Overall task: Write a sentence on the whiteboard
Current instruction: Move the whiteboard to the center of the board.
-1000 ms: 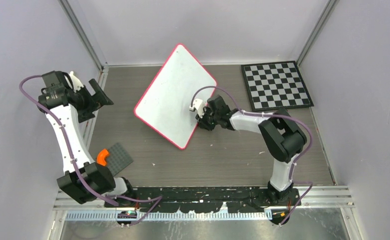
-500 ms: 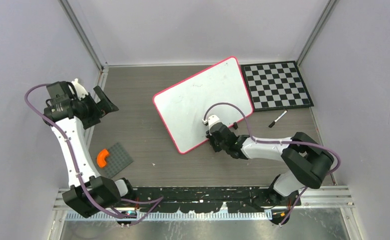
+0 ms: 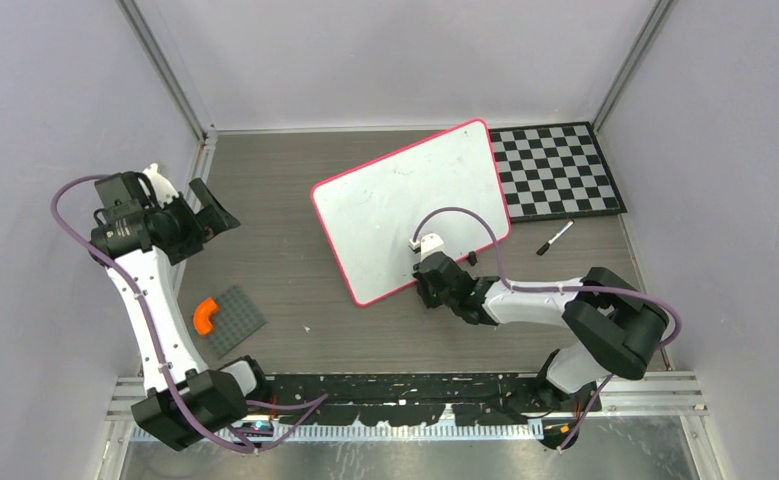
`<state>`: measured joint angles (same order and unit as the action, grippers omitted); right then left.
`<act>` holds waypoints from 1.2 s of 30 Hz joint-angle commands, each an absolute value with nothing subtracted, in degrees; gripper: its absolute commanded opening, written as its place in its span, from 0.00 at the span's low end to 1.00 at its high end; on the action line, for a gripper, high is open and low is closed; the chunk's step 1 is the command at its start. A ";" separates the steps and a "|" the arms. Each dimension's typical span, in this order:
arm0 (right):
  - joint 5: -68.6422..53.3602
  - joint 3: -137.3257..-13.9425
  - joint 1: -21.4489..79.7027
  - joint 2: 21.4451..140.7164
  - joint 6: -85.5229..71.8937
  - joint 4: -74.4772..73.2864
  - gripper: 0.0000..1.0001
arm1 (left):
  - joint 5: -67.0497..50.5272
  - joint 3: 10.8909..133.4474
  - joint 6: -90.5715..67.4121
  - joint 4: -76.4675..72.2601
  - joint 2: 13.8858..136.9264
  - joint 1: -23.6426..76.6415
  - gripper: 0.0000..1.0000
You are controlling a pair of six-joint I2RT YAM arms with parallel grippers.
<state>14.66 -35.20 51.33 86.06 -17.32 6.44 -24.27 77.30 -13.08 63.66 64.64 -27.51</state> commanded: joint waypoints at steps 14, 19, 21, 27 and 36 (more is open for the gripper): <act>17.03 -35.45 55.94 77.59 -20.28 2.55 0.47 | -28.25 79.80 -11.09 61.61 64.89 -27.99 1.00; 13.38 -35.52 55.79 67.71 -16.55 -3.72 0.55 | -30.59 81.35 -9.64 60.32 67.09 -27.97 1.00; 12.47 -36.30 55.67 63.80 -15.10 -6.64 0.56 | -32.03 81.34 -9.63 59.15 67.84 -27.88 1.00; 13.07 -43.77 49.66 56.12 -15.50 -17.88 0.58 | -32.53 81.68 -9.93 55.19 70.35 -25.89 1.00; 6.33 -59.41 14.60 58.73 -24.40 -35.60 0.58 | -27.05 84.68 -11.57 50.90 73.96 -17.97 1.00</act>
<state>9.54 -53.43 25.32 57.43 -19.57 -25.85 -29.30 81.06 -10.50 55.77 73.41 -20.95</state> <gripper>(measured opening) 0.580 0.996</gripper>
